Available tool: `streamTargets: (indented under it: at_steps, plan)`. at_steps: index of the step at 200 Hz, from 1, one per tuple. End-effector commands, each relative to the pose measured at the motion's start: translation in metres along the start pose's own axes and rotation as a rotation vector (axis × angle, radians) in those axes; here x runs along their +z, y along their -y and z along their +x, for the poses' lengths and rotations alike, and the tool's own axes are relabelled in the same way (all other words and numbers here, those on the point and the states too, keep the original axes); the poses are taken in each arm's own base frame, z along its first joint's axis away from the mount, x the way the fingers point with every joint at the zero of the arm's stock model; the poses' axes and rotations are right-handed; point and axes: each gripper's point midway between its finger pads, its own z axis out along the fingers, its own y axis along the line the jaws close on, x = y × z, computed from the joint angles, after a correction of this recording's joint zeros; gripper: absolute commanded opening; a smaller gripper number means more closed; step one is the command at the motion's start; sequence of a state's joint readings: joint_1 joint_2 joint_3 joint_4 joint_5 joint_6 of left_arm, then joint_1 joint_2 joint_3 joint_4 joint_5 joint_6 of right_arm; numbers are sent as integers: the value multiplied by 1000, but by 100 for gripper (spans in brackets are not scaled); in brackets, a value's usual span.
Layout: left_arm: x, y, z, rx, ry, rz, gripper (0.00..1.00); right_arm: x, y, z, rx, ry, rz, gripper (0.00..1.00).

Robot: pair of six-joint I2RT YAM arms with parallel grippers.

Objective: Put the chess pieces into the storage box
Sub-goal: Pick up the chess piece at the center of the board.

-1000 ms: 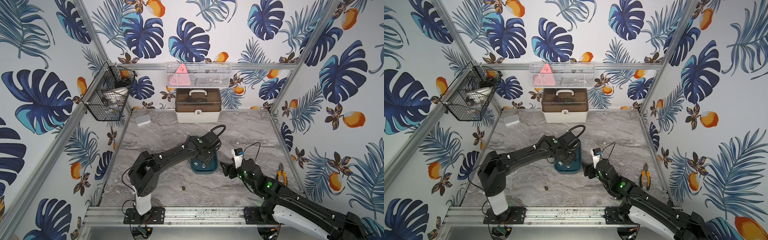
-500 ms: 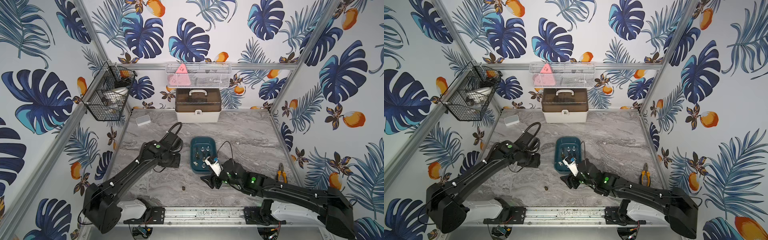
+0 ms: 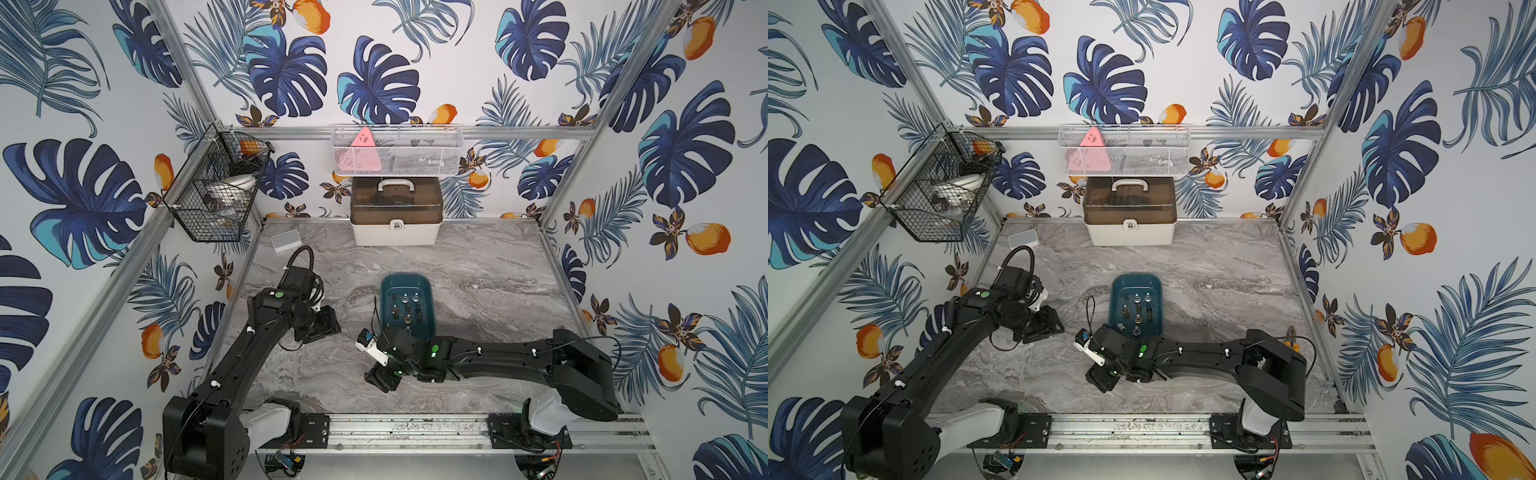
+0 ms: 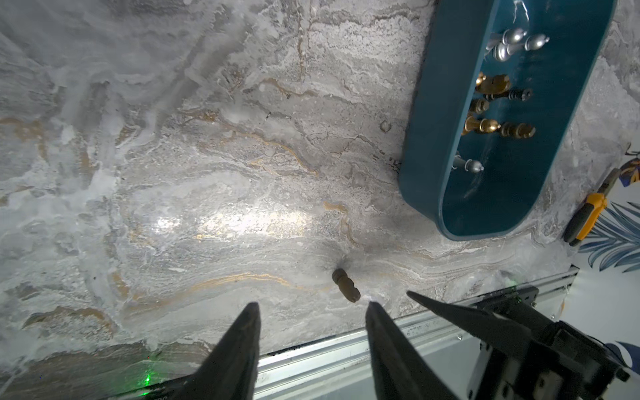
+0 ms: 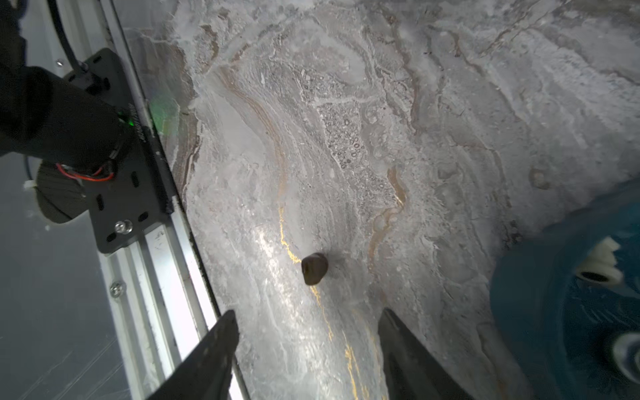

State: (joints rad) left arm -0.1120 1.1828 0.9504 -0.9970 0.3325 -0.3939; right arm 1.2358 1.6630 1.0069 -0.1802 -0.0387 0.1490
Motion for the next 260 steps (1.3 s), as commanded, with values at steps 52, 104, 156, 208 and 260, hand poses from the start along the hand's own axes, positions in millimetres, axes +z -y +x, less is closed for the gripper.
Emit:
streamTargets:
  at_steps: [52, 104, 156, 208, 260]
  plan:
    - [3, -11, 5, 48, -35, -52, 52, 27, 6, 6, 28, -82, 48, 60]
    - [8, -7, 5, 46, -51, -25, 52, 37, 7, 12, 35, -101, 50, 53]
    - [8, -6, 2, 48, -45, -21, 51, 47, 5, 13, 22, -113, 37, 43]
    - [10, -4, 1, 47, -52, -12, 51, 50, 6, 16, 16, -114, 31, 25]
    - [11, -3, 0, 46, -54, -7, 51, 45, 4, 15, 13, -100, 20, 14]
